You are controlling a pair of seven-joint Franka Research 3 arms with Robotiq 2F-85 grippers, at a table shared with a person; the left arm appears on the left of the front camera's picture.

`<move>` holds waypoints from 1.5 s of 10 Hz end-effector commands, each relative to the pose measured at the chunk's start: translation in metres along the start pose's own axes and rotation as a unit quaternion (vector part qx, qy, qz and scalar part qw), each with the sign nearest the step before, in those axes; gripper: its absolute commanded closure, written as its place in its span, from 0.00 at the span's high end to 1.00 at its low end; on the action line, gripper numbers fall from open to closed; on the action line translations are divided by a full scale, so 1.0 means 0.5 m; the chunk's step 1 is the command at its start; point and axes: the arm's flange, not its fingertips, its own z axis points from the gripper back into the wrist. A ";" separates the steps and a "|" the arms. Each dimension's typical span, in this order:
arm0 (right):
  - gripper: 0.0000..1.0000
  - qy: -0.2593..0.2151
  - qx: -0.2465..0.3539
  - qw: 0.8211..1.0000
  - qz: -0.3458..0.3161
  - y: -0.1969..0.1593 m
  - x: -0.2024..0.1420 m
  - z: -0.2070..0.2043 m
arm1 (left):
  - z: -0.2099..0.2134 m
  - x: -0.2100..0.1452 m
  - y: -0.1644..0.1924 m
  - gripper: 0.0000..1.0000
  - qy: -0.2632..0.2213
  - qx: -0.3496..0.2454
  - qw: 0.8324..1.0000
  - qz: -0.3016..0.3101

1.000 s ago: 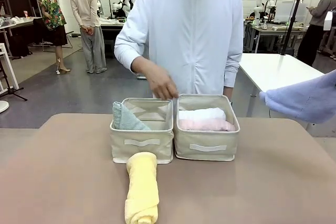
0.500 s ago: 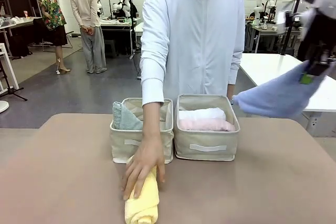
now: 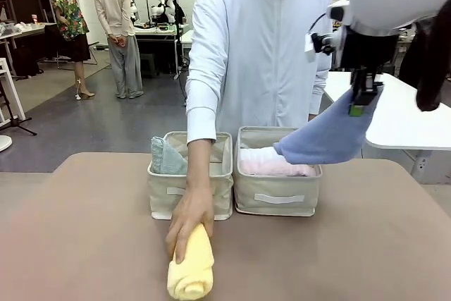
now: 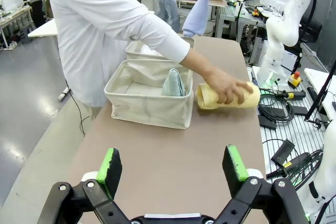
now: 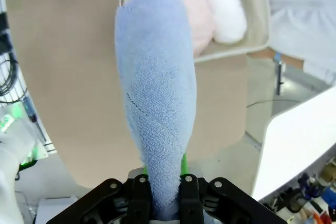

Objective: Sort the towels based on their folding style.
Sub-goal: Pick up another triangle-folded towel from the table and place it in the left Fabric basket.

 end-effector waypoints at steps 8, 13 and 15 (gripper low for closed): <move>0.18 -0.120 -0.110 0.971 -0.175 0.236 -0.541 0.066 | 0.001 -0.001 -0.008 1.00 0.010 0.000 1.000 0.003; 0.18 -0.123 -0.099 0.973 -0.171 0.224 -0.538 0.055 | 0.001 -0.001 -0.008 1.00 0.010 0.000 1.000 0.003; 0.18 -0.118 -0.092 0.975 -0.167 0.213 -0.528 0.053 | 0.001 -0.001 -0.008 1.00 0.010 0.000 1.000 0.003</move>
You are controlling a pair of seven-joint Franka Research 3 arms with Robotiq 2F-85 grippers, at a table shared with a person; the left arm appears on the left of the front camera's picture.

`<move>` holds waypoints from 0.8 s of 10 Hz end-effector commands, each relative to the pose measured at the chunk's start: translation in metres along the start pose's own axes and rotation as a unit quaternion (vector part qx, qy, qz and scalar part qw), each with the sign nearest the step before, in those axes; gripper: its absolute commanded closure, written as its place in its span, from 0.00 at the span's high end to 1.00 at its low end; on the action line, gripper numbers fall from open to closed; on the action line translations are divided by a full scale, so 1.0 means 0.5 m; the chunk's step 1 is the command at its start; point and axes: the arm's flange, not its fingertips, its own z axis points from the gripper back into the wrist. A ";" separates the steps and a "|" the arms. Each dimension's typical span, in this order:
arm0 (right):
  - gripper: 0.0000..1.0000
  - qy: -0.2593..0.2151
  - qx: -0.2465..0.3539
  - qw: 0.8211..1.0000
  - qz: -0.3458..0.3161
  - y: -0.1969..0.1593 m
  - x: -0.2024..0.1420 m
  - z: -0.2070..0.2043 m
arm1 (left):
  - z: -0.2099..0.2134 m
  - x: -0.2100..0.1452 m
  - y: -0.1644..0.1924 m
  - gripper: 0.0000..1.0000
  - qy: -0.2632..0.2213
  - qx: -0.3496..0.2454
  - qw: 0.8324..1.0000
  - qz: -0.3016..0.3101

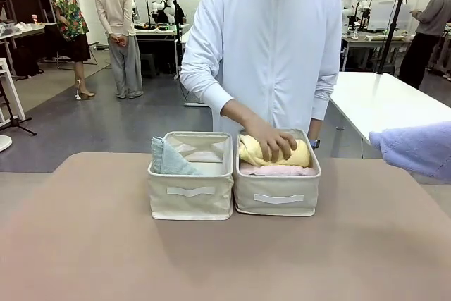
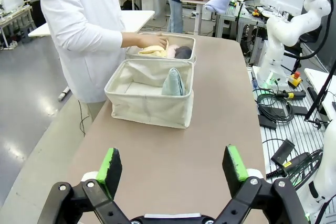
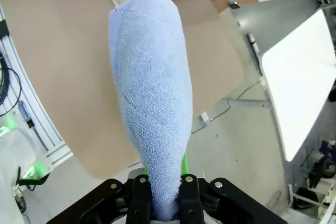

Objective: Sort the towels based on their folding style.
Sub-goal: Pick up another triangle-folded towel from the table and place it in the left Fabric basket.

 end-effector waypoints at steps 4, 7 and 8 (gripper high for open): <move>0.18 0.058 0.062 0.992 0.097 -0.083 0.251 -0.042 | -0.001 0.001 -0.007 1.00 0.009 -0.001 1.000 0.002; 0.18 0.138 0.119 0.972 0.146 -0.100 0.418 -0.158 | -0.001 0.001 -0.007 1.00 0.009 -0.001 1.000 0.002; 0.18 0.143 0.125 0.971 0.147 -0.103 0.428 -0.170 | -0.001 0.001 -0.007 1.00 0.009 -0.001 1.000 0.002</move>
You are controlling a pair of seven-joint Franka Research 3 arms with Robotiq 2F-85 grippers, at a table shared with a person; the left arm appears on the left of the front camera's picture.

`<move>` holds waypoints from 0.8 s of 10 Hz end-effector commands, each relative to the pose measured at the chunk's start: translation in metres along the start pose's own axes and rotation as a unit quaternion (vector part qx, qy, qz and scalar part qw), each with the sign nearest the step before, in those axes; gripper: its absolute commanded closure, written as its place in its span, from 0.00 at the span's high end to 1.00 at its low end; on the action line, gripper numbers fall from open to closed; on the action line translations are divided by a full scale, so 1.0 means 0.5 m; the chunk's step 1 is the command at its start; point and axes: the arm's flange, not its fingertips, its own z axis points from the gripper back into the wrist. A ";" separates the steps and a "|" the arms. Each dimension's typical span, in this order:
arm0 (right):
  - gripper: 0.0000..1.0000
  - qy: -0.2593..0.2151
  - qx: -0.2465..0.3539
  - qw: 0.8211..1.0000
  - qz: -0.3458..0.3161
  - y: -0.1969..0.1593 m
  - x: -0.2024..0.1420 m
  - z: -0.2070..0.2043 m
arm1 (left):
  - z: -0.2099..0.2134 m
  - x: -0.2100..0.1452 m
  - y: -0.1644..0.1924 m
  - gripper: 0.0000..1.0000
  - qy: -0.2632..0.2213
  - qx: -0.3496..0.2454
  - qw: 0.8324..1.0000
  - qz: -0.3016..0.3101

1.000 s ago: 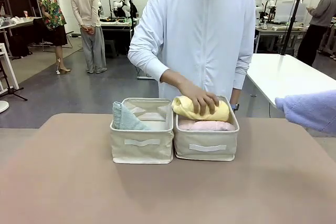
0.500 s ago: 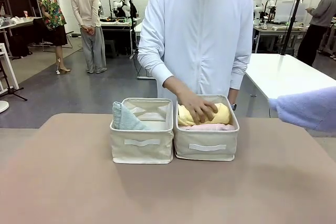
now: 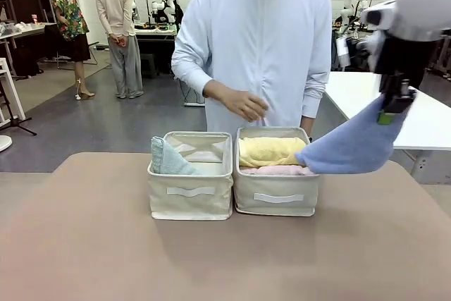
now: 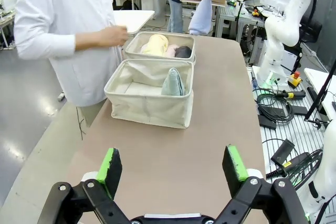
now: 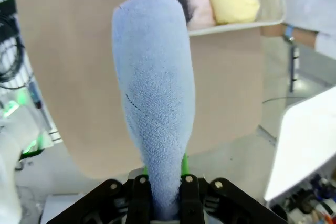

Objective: Sort the towels based on their folding style.
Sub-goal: Pick up another triangle-folded towel from the table and place it in the left Fabric basket.

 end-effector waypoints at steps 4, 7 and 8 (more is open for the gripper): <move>0.18 0.000 0.000 1.000 0.000 0.000 0.000 0.000 | 0.000 0.000 -0.007 1.00 0.009 0.000 1.000 0.002; 0.18 0.012 0.006 1.000 0.002 -0.010 0.005 0.008 | 0.000 0.000 -0.007 1.00 0.009 0.000 1.000 0.002; 0.18 0.013 -0.002 0.999 0.034 -0.011 0.055 0.016 | 0.000 0.000 -0.007 1.00 0.009 0.000 1.000 0.002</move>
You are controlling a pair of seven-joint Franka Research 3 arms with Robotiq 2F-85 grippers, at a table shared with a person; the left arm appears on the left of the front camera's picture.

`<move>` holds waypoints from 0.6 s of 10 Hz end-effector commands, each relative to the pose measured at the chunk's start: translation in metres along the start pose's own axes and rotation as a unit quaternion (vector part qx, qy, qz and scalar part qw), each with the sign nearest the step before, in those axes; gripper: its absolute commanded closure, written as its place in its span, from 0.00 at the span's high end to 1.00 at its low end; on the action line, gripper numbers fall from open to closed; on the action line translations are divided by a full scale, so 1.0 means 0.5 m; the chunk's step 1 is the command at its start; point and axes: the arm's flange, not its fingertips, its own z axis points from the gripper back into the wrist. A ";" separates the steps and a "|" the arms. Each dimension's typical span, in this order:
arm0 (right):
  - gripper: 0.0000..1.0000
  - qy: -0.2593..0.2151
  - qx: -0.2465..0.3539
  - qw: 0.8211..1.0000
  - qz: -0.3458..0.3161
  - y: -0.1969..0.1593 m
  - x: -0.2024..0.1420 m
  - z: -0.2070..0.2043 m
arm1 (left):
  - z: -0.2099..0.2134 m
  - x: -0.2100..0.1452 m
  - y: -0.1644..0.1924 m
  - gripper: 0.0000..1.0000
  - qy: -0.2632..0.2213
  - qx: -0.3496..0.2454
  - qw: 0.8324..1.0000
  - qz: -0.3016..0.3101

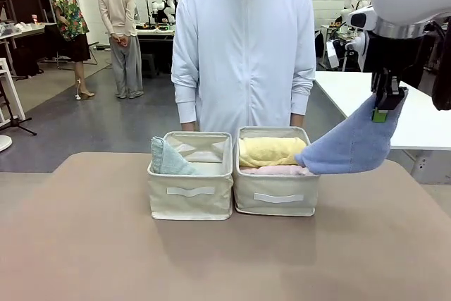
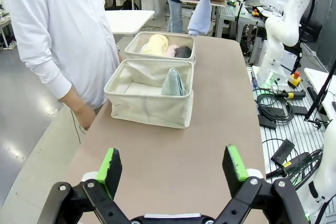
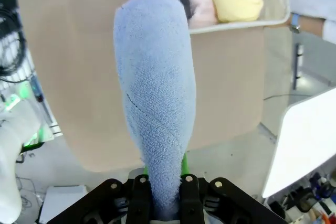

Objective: Sort the towels based on their folding style.
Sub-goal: Pick up another triangle-folded towel from the table and place it in the left Fabric basket.

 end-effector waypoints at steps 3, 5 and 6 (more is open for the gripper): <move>0.18 -0.098 -0.040 0.991 0.078 -0.011 0.188 0.118 | 0.000 0.000 -0.007 1.00 0.009 0.000 1.000 0.002; 0.18 -0.083 -0.035 0.992 0.084 -0.033 0.333 0.154 | 0.000 0.000 -0.007 1.00 0.009 0.000 1.000 0.002; 0.18 -0.076 -0.025 0.993 0.086 -0.046 0.403 0.161 | 0.000 0.000 -0.007 1.00 0.009 0.000 1.000 0.002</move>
